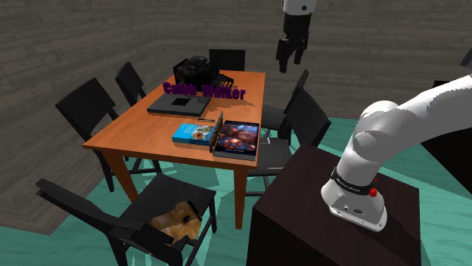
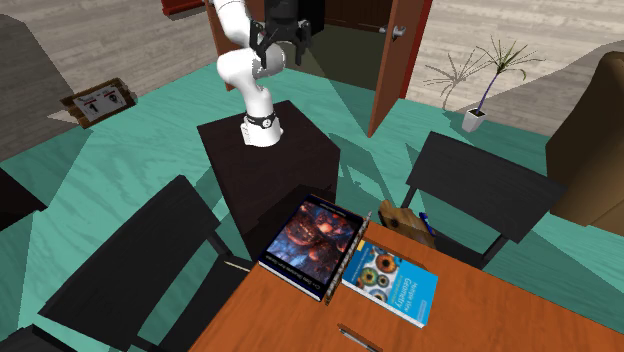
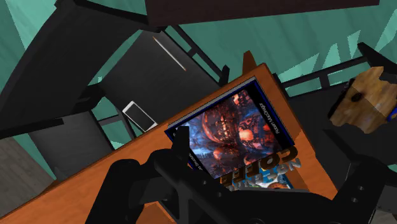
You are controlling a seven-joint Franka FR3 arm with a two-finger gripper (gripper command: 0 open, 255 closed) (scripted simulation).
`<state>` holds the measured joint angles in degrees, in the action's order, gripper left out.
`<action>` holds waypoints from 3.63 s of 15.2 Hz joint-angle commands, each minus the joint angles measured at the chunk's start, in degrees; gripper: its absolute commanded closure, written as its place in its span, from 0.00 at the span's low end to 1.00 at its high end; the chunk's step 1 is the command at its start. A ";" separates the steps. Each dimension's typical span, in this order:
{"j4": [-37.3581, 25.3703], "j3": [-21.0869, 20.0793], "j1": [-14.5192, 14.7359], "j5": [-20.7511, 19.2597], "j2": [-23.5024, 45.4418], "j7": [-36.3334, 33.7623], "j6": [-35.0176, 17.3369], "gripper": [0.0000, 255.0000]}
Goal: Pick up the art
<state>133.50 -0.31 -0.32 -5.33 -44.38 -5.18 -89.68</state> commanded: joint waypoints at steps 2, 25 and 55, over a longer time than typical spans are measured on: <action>0.97 -0.52 -0.23 0.49 0.90 -1.70 -1.95 0.00; -1.63 -9.43 -6.17 1.62 42.06 -39.16 -43.21 0.00; -29.36 -3.56 -4.27 -3.07 82.16 -61.21 -58.16 1.00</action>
<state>104.19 -3.85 -4.60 -8.41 37.74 -66.39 -147.77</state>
